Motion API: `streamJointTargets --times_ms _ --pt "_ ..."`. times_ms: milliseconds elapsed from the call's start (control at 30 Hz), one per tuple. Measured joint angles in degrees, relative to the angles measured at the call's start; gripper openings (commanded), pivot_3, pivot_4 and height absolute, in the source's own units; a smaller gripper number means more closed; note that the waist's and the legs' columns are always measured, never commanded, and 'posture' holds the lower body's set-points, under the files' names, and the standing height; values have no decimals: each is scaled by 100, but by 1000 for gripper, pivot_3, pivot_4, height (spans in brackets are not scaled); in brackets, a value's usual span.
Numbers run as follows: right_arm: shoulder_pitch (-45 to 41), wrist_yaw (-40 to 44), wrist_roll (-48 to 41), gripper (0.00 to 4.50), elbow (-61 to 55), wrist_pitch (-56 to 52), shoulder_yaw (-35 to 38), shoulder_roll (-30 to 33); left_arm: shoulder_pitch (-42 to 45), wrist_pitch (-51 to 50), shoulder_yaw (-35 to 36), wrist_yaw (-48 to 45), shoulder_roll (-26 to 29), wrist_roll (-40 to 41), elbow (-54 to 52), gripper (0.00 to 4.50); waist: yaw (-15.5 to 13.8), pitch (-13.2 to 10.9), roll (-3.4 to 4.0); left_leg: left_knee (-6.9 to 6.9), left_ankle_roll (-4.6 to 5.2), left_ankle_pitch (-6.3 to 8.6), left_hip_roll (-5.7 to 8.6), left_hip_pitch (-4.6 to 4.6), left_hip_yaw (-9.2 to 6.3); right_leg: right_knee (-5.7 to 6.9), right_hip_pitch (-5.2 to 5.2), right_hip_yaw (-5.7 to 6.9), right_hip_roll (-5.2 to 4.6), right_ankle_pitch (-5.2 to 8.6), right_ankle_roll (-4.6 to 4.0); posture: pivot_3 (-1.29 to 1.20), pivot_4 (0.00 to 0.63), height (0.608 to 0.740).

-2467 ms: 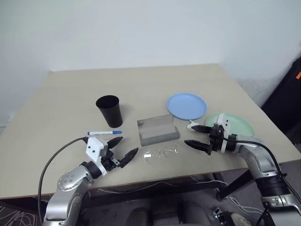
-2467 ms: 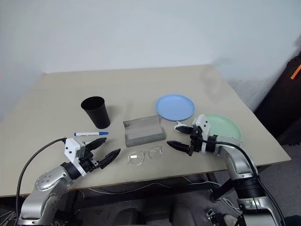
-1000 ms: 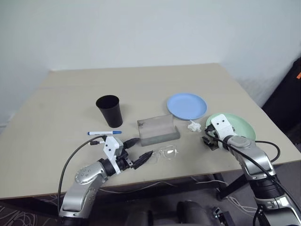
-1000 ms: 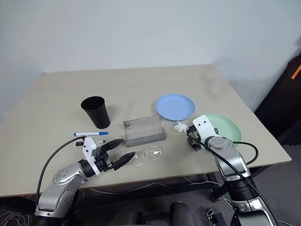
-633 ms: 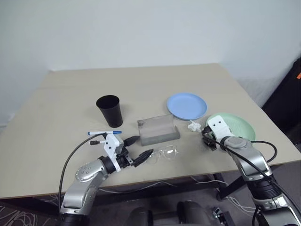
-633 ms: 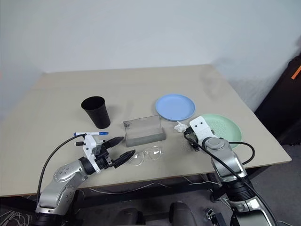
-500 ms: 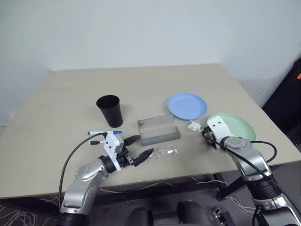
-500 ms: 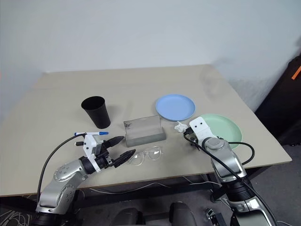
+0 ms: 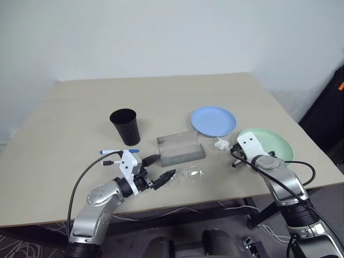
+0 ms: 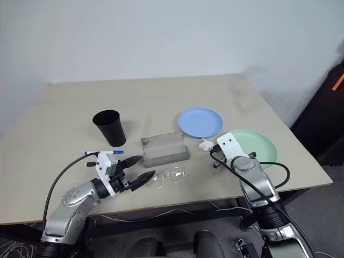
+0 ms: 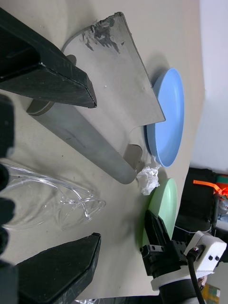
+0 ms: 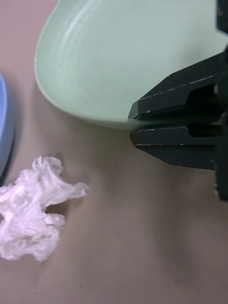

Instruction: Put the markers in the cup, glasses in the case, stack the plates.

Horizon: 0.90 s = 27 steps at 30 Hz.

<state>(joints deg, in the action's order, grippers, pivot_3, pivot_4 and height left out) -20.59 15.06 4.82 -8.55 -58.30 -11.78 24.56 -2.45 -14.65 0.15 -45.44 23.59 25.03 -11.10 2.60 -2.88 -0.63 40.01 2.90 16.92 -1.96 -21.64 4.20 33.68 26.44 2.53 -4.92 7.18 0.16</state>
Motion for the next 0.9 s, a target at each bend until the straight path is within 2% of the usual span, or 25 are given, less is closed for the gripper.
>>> streamJointTargets --times_ms 567,733,900 --pt "-202 -162 406 11 496 636 -24 145 88 -6 0 48 0 -2 0 4500 2 -1 2 -8 1 0 4 -3 -1 -2 6 0 2 0 0 0 0 720" --pt "-659 -173 611 11 916 1668 -39 396 111 -6 0 65 1 -3 0 4500 7 -10 11 -8 1 0 9 -3 2 -2 9 -1 5 0 0 0 0 720" --pt "-1366 822 451 11 1554 3367 -241 449 263 -7 -1 57 2 -4 5 4500 8 -12 9 -9 24 -13 29 2 -5 -1 4 1 19 0 0 0 0 720"
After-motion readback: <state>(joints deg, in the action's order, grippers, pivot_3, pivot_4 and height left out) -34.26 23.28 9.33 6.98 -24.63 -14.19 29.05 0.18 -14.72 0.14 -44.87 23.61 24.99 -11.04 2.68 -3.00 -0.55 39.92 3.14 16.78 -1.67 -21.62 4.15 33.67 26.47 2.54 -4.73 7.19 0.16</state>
